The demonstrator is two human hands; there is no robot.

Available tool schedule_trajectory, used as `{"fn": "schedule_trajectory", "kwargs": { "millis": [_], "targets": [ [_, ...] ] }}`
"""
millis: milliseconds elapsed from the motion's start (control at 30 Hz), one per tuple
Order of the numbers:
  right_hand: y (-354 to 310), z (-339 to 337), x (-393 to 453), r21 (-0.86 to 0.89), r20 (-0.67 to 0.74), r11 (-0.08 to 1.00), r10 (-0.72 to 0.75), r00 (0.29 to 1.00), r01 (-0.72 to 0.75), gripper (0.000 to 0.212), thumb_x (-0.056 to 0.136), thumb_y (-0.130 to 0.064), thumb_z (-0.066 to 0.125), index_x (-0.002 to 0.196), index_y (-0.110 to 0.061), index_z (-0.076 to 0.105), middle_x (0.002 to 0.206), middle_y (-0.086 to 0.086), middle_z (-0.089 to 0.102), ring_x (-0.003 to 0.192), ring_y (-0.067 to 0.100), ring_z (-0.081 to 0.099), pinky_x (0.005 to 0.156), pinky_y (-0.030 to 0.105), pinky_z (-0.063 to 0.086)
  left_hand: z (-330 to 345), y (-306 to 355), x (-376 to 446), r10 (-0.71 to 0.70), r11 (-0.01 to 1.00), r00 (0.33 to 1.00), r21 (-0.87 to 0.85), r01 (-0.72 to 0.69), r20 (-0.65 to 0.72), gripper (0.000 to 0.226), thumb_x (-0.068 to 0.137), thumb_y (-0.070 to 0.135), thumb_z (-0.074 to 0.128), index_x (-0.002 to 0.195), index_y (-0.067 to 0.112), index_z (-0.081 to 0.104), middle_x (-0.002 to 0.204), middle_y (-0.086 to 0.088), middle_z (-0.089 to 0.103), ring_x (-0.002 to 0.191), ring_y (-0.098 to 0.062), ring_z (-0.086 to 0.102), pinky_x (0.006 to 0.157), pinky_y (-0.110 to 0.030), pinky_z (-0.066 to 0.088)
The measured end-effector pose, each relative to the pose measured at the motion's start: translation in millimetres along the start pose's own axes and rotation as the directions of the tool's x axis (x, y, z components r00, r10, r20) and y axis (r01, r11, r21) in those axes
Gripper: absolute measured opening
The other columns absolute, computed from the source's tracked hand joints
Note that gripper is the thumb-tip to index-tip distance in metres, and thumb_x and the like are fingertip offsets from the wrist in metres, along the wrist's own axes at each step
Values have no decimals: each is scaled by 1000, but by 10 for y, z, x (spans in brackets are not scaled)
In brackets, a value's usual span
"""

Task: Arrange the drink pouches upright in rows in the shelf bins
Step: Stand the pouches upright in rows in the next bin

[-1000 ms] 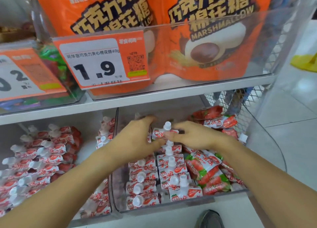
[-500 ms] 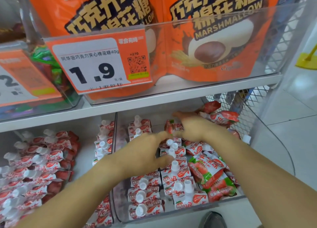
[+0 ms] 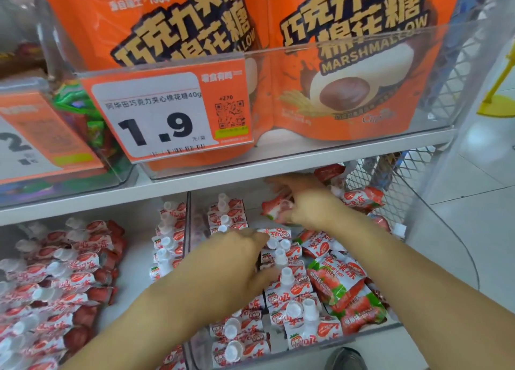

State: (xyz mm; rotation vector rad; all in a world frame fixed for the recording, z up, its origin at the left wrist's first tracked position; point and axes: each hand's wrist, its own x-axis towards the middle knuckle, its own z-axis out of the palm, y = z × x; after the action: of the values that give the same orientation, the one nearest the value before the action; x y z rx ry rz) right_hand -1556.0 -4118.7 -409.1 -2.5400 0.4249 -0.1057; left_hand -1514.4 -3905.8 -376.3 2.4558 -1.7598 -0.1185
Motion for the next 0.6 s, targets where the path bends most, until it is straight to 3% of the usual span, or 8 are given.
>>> {"fn": "schedule_trajectory", "kwargs": {
  "millis": [33,100,167,233,300,433,500,600],
  "targets": [
    [20,15,-23,65,67,998,14,998,-19,68,77,-17,83,138,-24,54,133,-2,61,117,14,60,100,30,49,-37,-17,-61,-8,998,997,68,13,-74,51,88,63,39,123,28,53,112,9,61,103,-15,58,92,-35,49],
    [90,38,-45,105,200,994,21,980,-42,52,83,-25,79,132,-29,60,136,-7,60,123,13,57,105,30,46,-66,-103,-193,-36,992,977,114,61,-208,53,84,61,39,116,25,62,110,7,64,105,-19,58,94,-41,48],
    [110,49,-44,114,221,993,5,975,-31,38,88,-27,72,125,-33,65,136,-11,60,124,12,55,105,30,44,-18,-226,-318,-151,986,943,24,166,-298,48,83,55,42,110,22,65,113,3,61,108,-21,55,95,-41,45],
    [79,72,-15,94,200,996,-11,980,-8,35,92,-31,66,127,-32,64,135,-11,61,123,12,56,103,28,45,41,-268,-390,-264,963,899,-137,230,-349,42,84,48,44,106,20,66,117,2,56,113,-18,50,100,-28,37],
    [14,112,10,46,170,999,-1,986,-7,36,94,-43,62,126,-28,65,131,-7,64,119,15,59,98,31,48,77,-234,-407,-329,935,870,-257,245,-368,34,84,42,49,104,20,66,121,3,52,117,-14,45,99,-10,25],
    [-98,205,72,-26,115,998,58,992,-55,43,92,-58,55,90,-16,65,91,5,69,86,23,65,79,36,51,86,-163,-437,-404,868,842,-440,230,-356,29,81,29,58,107,21,64,130,8,47,117,-1,41,93,6,15],
    [-144,214,73,-13,193,999,46,980,-44,46,91,-61,53,96,-16,63,97,5,68,91,24,63,83,36,50,80,-147,-472,-401,849,853,-487,207,-335,38,76,25,53,112,19,62,135,13,42,117,7,36,92,9,11],
    [-177,102,40,15,346,997,70,936,-81,49,88,-66,55,115,-26,62,113,-5,66,101,21,63,89,37,51,100,-173,-486,-401,844,854,-496,204,-330,40,75,13,49,112,17,62,136,11,44,121,-1,41,95,8,12]
  ]
}}
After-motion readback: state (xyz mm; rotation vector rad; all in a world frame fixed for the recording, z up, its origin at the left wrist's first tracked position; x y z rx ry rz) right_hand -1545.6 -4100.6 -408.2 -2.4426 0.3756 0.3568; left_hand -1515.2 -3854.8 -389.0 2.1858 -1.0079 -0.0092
